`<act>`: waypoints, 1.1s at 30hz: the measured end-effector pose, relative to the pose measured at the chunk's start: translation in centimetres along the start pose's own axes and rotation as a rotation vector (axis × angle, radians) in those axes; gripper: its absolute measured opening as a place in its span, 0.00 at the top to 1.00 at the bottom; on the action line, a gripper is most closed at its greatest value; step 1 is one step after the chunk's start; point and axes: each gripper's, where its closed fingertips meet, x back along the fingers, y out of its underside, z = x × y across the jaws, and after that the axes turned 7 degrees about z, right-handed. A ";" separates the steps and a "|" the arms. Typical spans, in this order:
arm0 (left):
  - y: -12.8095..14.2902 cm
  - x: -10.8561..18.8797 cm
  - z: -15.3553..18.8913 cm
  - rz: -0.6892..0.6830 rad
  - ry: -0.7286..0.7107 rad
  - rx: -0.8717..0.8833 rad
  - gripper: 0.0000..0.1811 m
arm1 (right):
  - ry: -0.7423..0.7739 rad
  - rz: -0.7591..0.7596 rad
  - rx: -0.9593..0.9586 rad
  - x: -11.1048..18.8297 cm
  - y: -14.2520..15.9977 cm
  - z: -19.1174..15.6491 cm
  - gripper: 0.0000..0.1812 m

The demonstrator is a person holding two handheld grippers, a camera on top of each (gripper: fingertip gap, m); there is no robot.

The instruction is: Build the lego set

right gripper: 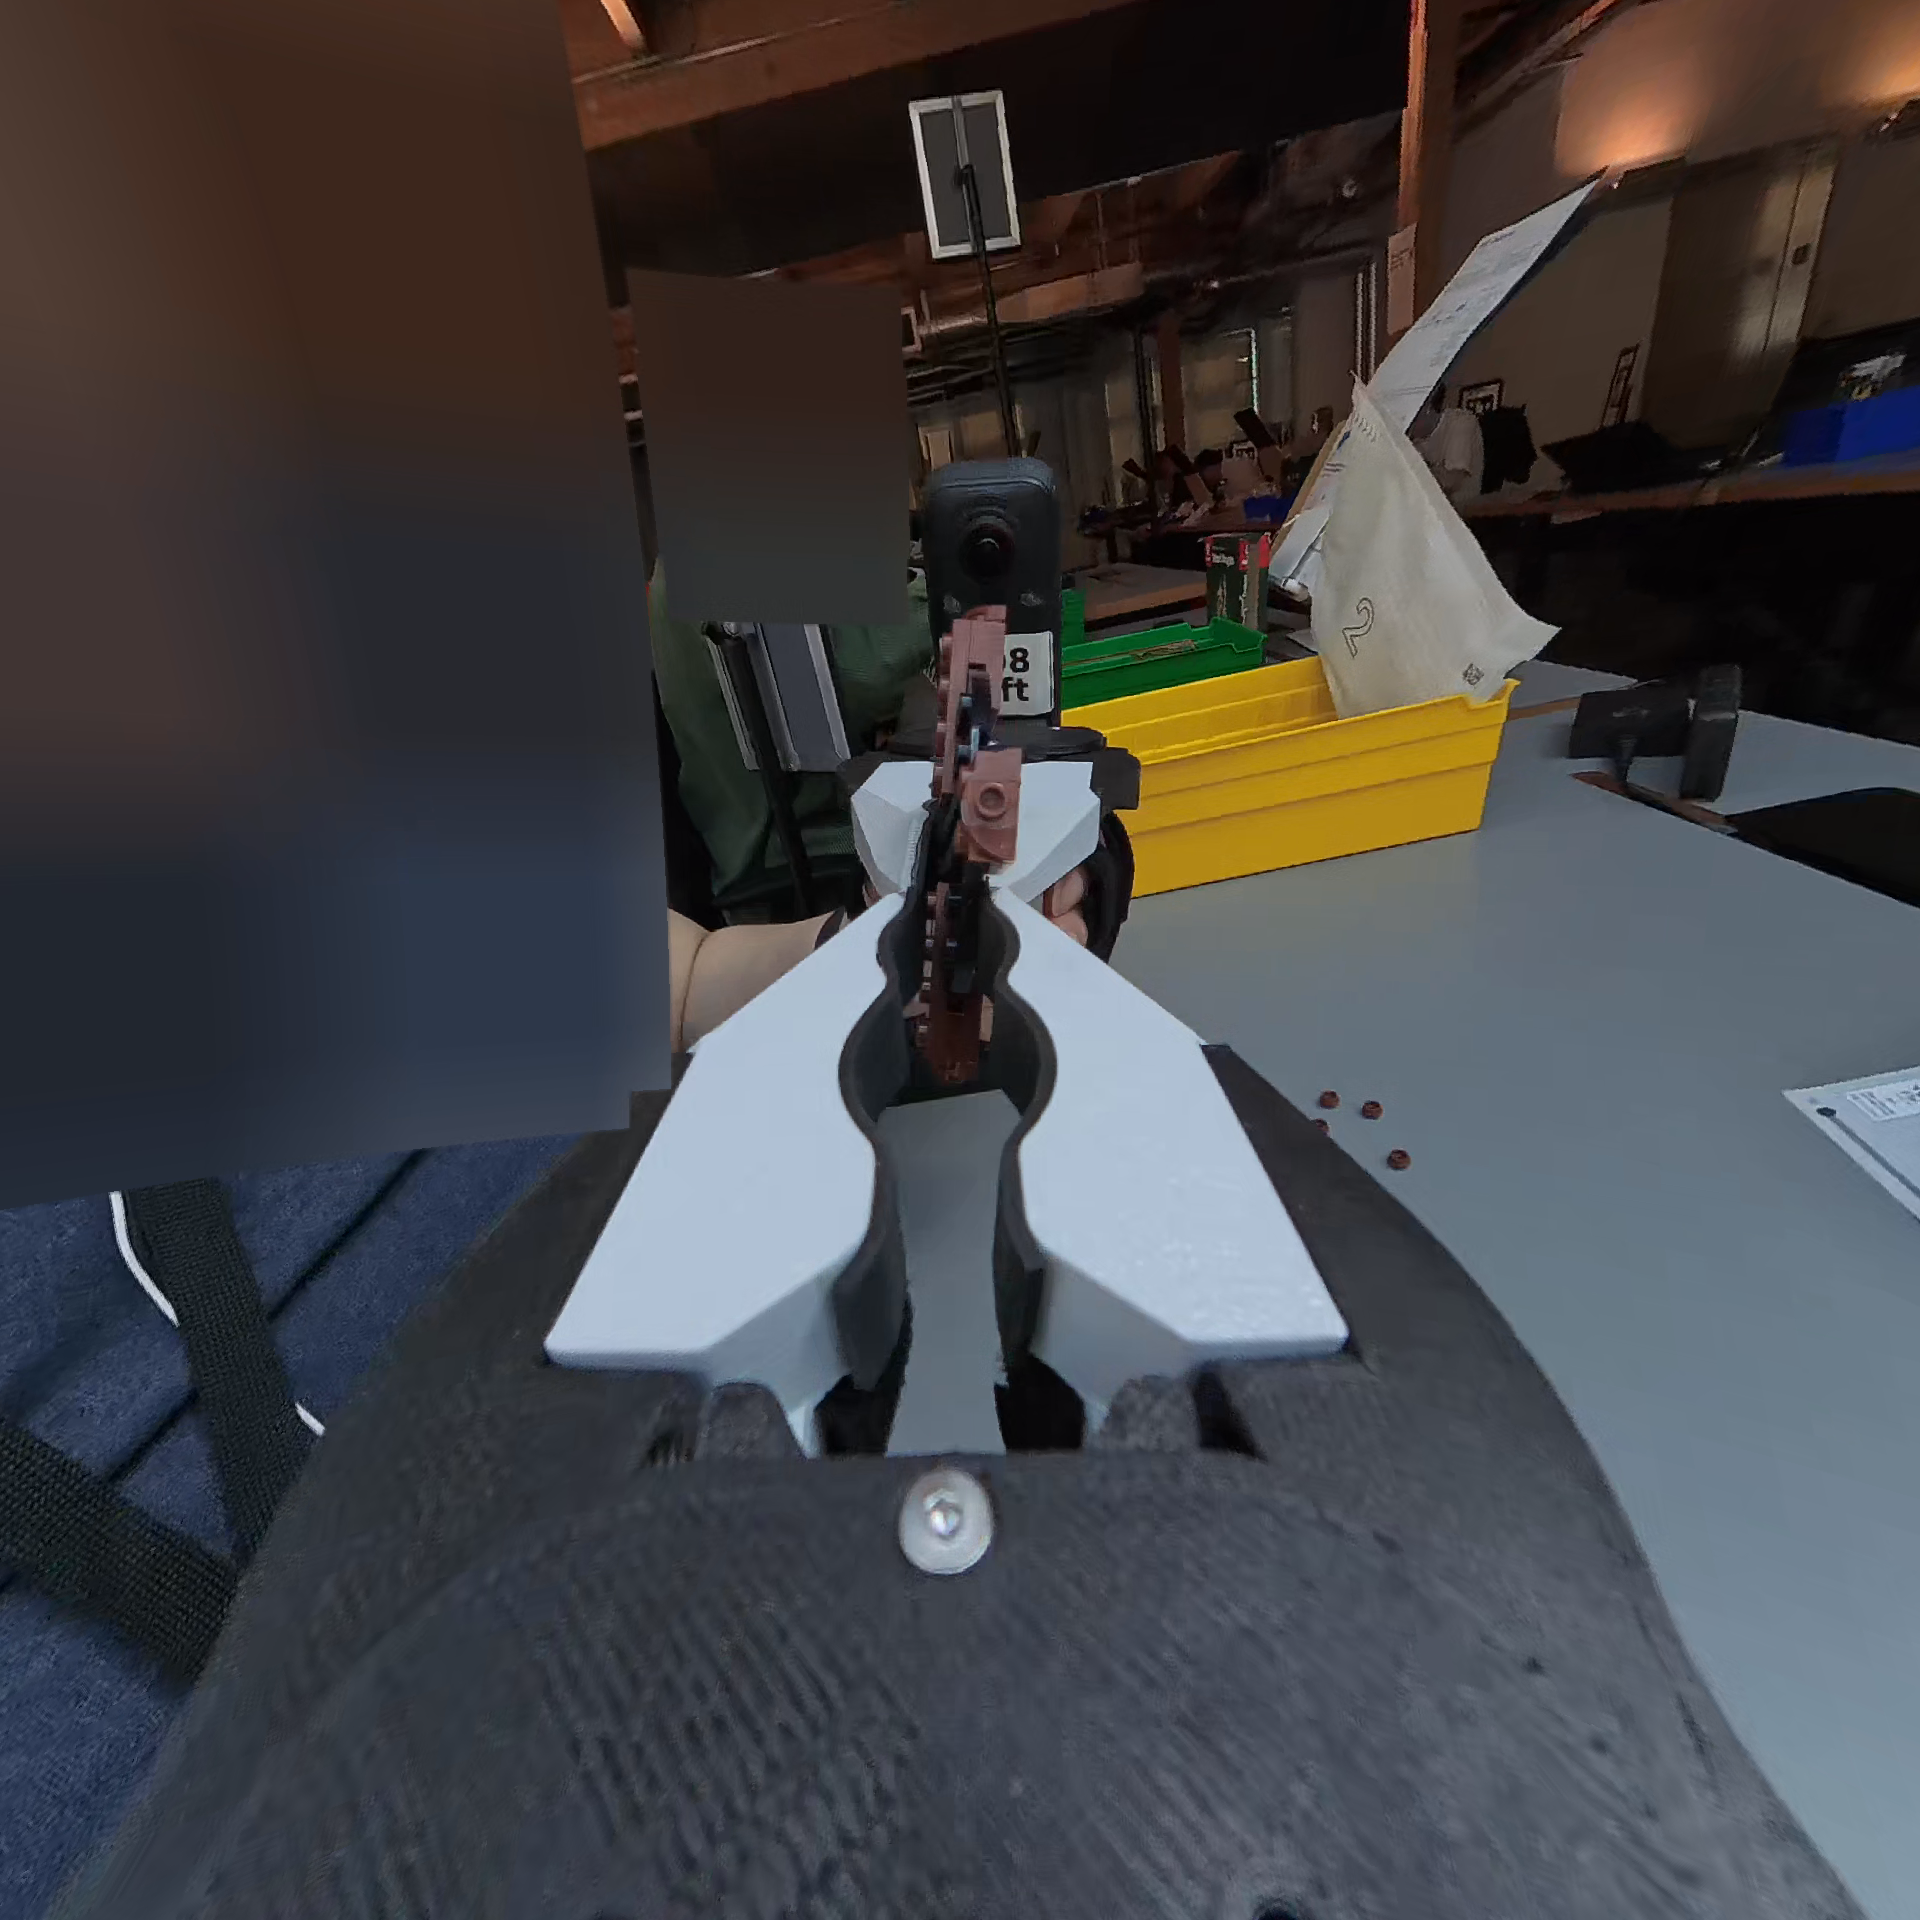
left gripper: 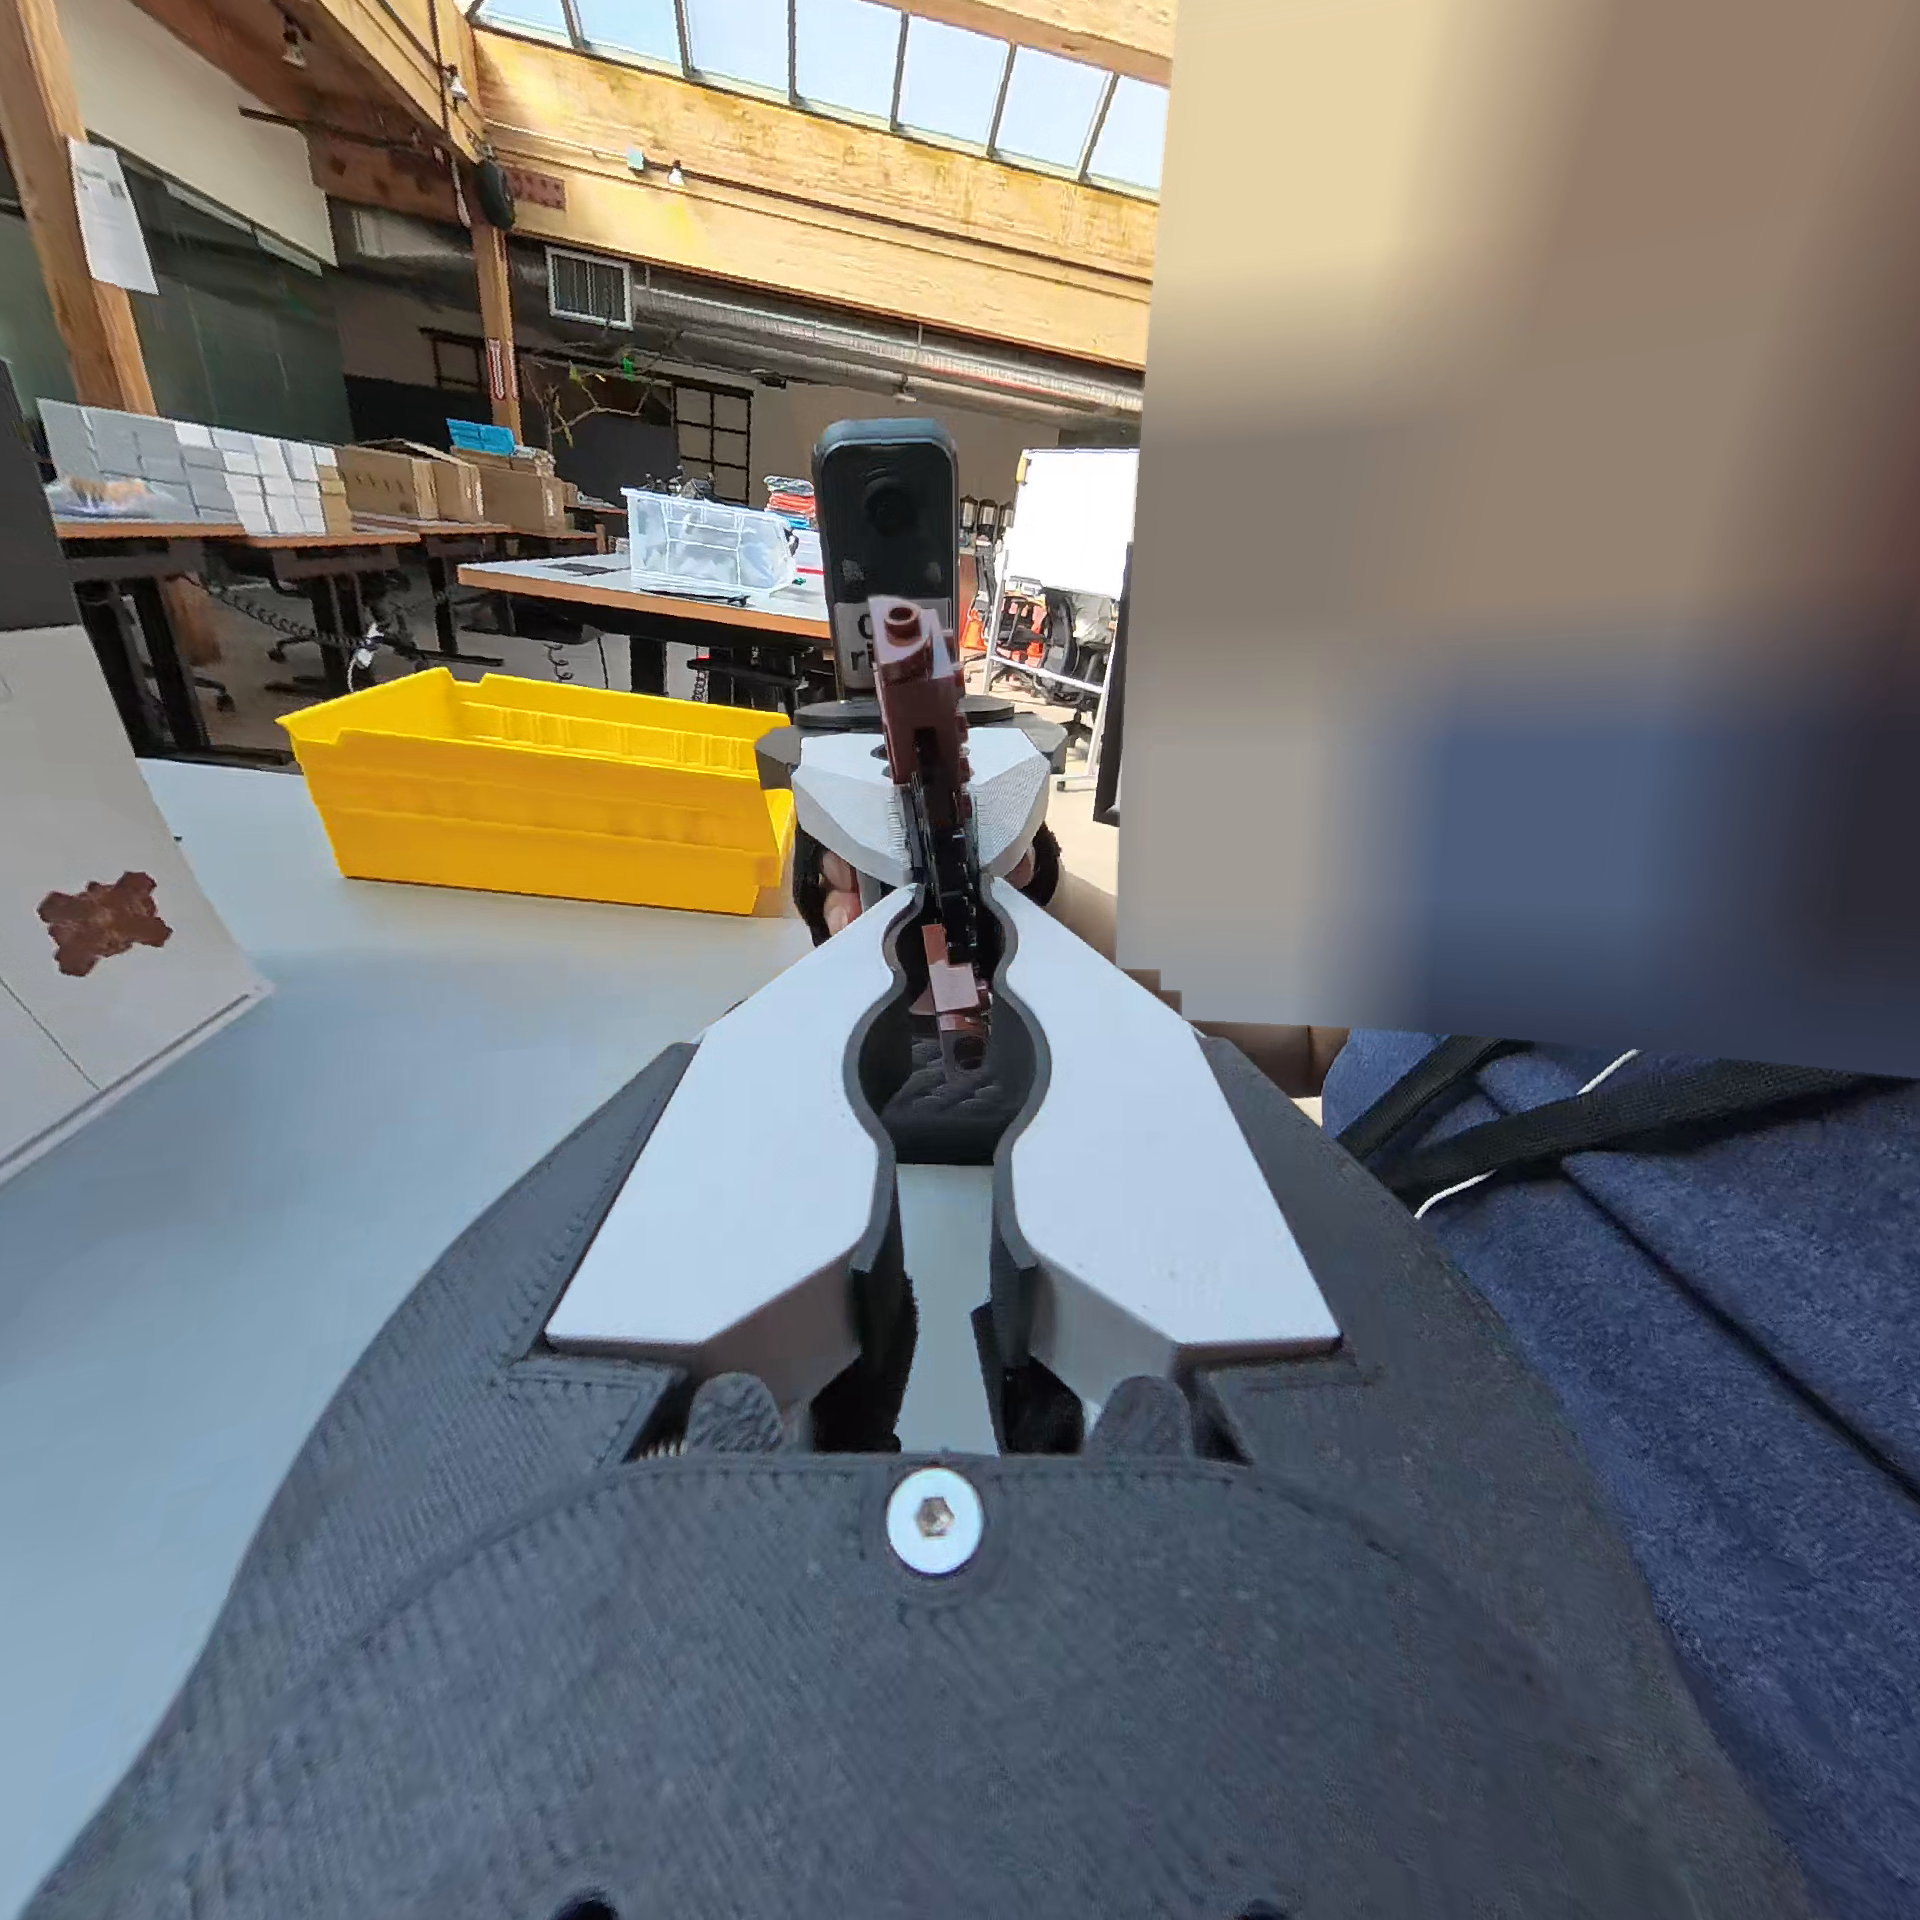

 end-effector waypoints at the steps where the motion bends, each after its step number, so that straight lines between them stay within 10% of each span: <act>1: 0.0 0.0 -0.1 0.008 -0.003 0.016 0.97 | -0.004 0.020 -0.016 0.0 0.0 0.1 0.97; 16: -0.1 0.0 2.3 -0.002 0.072 -0.235 0.97 | -0.050 -0.030 0.270 -0.3 0.1 -2.6 0.97; 33: -0.1 -0.1 0.6 0.016 -0.010 -0.178 0.95 | 0.028 0.014 0.154 0.1 0.0 -1.0 0.97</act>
